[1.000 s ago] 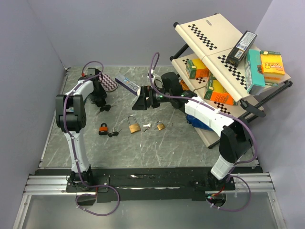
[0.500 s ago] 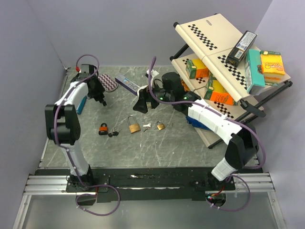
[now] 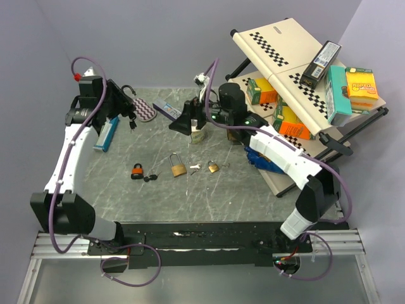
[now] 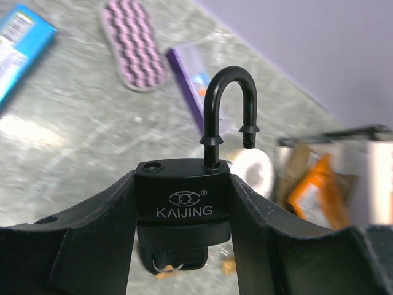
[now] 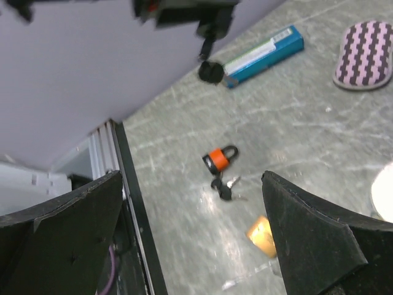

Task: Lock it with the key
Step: Lock the lock.

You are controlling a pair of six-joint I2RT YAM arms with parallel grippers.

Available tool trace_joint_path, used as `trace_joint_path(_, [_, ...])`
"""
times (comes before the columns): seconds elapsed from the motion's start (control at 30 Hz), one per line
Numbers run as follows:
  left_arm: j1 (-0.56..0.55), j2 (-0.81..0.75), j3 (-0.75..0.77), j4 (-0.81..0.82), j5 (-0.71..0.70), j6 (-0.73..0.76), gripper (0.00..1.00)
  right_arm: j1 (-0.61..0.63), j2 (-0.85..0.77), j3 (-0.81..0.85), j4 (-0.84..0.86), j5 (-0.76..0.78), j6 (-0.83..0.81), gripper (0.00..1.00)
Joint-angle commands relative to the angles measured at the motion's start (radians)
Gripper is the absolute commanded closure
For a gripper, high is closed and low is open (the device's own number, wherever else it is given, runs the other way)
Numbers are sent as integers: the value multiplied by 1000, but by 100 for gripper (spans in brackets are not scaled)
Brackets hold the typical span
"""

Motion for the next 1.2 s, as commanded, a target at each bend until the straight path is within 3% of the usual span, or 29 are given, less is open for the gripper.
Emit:
trace_joint_path(0.0, [-3, -77, 11, 24, 116, -118, 99, 15, 88, 96, 143, 39, 122, 0])
trace_joint_path(0.2, [-3, -149, -51, 32, 194, -199, 99, 66, 215, 272, 73, 137, 174, 0])
trace_joint_path(0.57, [-6, -183, -97, 30, 276, -291, 99, 176, 316, 372, 22, 355, 182, 0])
trace_joint_path(1.17, [-17, -200, -164, 56, 342, -374, 99, 204, 407, 408, 33, 433, 251, 0])
